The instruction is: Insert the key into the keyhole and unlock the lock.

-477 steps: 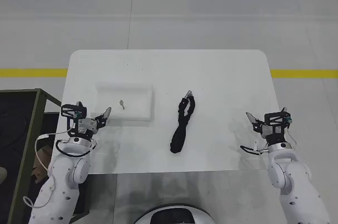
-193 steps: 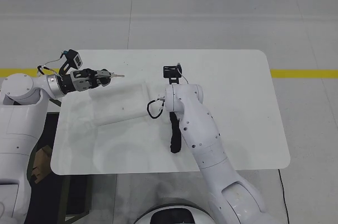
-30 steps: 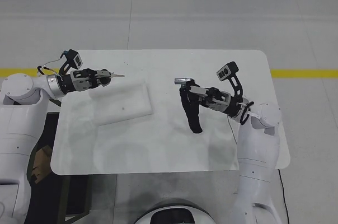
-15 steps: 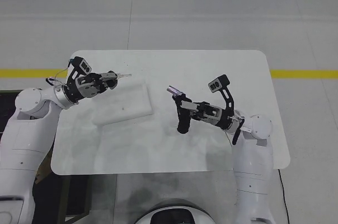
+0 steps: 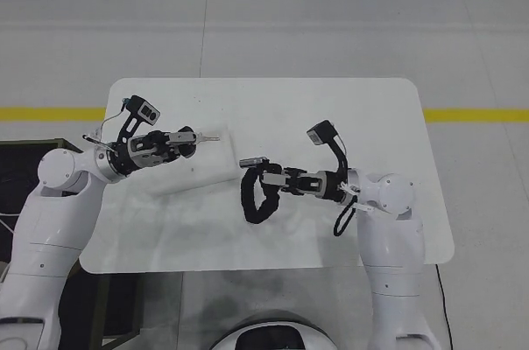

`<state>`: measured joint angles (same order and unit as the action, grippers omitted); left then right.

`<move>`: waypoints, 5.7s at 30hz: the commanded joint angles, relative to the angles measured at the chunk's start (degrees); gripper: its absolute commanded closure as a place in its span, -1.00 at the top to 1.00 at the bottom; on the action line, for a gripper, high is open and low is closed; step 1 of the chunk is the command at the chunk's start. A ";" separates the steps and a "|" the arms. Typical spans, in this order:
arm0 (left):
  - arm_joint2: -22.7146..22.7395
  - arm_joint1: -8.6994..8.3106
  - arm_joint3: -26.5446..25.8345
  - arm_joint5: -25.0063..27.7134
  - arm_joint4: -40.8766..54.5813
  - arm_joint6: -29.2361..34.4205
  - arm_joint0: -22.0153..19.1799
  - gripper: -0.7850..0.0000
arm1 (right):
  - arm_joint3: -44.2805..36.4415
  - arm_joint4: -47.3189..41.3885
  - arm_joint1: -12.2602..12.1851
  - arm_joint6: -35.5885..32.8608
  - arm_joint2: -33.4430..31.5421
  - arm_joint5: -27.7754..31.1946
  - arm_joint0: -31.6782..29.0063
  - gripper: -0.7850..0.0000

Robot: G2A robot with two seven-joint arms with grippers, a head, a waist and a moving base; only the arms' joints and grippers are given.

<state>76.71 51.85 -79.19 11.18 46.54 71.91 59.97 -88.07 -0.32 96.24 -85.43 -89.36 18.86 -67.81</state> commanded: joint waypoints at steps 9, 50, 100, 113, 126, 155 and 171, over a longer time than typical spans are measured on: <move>3.93 -0.03 -7.18 4.84 1.27 -3.43 6.84 -1.00 | -2.77 -8.00 -0.20 6.58 3.13 2.42 -5.88 -1.00; 6.30 2.43 -11.89 4.49 -7.32 -4.29 11.55 -1.00 | -0.58 -10.39 -6.10 14.85 10.25 11.30 -4.41 -1.00; 8.25 4.27 -11.67 2.49 -9.54 0.88 11.12 -1.00 | -1.17 -13.08 -11.20 17.14 15.67 9.41 -2.46 -1.00; 8.41 4.51 -13.35 2.59 -10.47 3.08 11.19 -1.00 | -1.82 -12.87 -12.25 16.27 16.91 7.95 -1.49 -1.00; 8.45 4.62 -11.51 0.89 -7.92 10.00 9.89 -1.00 | 0.35 -20.37 -12.96 12.17 18.14 5.89 0.00 -1.00; 8.54 5.23 -10.33 1.76 -7.80 11.54 9.49 -1.00 | 2.96 -19.60 -13.30 12.90 22.12 5.68 2.99 -1.00; 10.95 5.54 -8.08 1.77 -5.14 8.25 10.16 1.00 | 2.68 -22.21 -13.85 13.82 20.04 6.94 2.19 -1.00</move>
<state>87.67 57.37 -87.44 12.86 41.49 80.14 70.13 -85.33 -22.38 82.44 -71.55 -69.19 25.83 -65.55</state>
